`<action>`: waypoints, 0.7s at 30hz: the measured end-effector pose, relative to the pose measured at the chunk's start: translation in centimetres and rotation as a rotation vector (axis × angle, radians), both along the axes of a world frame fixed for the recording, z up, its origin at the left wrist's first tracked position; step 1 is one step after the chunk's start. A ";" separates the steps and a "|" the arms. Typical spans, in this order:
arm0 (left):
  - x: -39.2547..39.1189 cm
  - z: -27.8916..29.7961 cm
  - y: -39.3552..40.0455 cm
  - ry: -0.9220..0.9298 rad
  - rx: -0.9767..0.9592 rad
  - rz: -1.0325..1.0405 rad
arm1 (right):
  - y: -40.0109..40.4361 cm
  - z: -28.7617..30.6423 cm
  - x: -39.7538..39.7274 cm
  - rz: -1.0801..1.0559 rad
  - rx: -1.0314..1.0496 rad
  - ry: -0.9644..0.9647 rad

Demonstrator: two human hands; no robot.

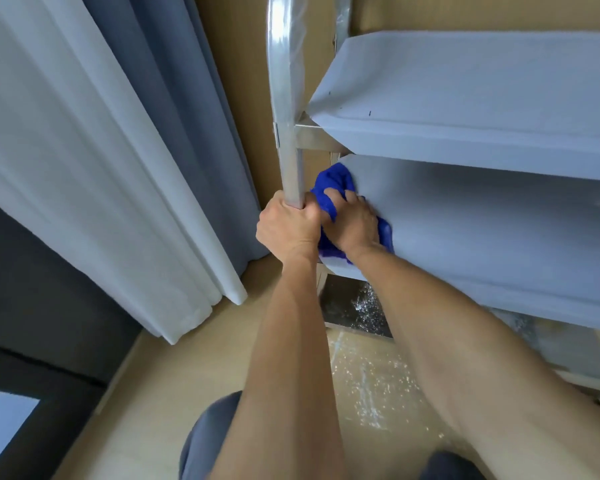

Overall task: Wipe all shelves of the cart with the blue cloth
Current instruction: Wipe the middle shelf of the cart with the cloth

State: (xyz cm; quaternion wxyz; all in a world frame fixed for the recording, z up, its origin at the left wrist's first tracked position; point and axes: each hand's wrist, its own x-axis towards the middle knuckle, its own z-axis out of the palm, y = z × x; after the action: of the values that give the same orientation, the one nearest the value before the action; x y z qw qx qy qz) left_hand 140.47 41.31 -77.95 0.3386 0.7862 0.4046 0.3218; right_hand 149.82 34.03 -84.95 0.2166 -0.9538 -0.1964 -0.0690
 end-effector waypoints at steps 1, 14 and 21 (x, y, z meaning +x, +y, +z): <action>-0.2 0.2 -0.2 0.004 -0.014 -0.005 | -0.7 0.2 -1.6 0.036 -0.011 -0.022; -2.0 1.4 -1.2 0.044 -0.047 -0.052 | -2.4 -0.6 -10.1 -0.105 -0.193 -0.139; -0.9 0.3 -0.6 0.057 0.009 -0.027 | -1.7 -1.9 -9.3 -0.127 -0.098 -0.291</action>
State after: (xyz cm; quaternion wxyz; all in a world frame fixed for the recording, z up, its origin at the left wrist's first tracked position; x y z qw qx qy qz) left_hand 139.57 40.72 -77.64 0.3278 0.8020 0.4017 0.2966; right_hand 140.50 32.35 -86.84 0.1343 -0.9536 -0.1683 -0.2104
